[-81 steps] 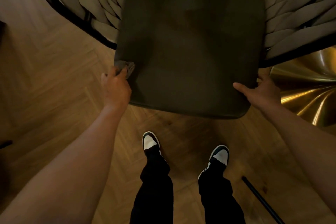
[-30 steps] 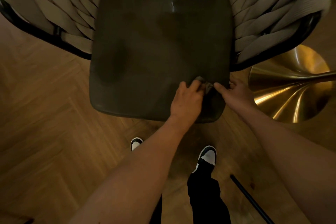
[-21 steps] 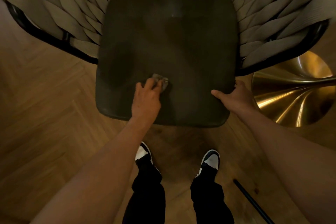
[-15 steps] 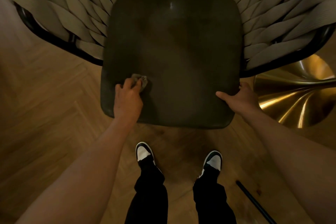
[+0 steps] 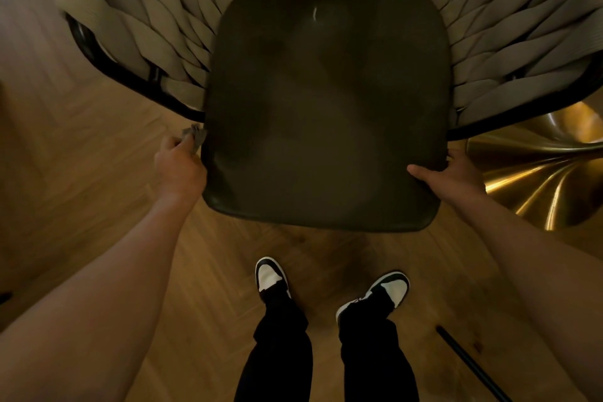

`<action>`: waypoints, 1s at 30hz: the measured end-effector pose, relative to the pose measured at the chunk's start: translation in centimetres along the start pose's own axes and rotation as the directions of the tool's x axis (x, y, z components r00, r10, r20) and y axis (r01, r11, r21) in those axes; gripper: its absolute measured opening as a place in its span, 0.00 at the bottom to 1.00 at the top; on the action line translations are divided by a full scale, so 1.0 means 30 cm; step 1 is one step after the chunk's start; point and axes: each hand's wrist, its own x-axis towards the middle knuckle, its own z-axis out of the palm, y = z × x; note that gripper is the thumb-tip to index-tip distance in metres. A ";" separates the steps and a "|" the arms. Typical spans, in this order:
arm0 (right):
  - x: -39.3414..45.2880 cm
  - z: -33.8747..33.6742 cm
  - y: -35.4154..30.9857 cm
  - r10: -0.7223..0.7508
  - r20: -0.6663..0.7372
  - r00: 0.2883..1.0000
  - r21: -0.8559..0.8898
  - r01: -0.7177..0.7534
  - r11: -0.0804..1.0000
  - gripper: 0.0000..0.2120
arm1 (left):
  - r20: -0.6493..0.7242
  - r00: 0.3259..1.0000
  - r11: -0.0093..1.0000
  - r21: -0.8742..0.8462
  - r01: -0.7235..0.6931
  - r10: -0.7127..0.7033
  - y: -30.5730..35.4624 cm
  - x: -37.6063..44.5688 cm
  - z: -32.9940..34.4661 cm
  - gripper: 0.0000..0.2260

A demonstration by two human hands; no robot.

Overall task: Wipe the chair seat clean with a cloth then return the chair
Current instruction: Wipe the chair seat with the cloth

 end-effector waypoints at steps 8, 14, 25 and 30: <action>0.008 -0.027 0.013 0.004 -0.023 1.000 0.064 -0.002 0.998 0.30 | -0.008 1.000 0.997 0.078 -0.011 0.012 0.104 -0.027 0.055 0.19; 0.044 -0.068 0.050 0.043 0.050 0.998 0.220 -0.053 0.974 0.48 | -0.040 0.996 0.995 0.066 -0.073 0.076 0.178 -0.066 0.108 0.19; 0.035 -0.107 0.031 0.040 0.168 0.985 0.317 -0.092 0.944 0.37 | 0.042 0.963 0.962 -0.079 -0.261 0.265 0.657 -0.274 0.316 0.20; 0.044 -0.115 0.037 0.055 0.197 0.979 0.347 -0.122 0.930 0.32 | 0.128 0.924 0.932 -0.082 -0.352 0.361 0.855 -0.358 0.379 0.23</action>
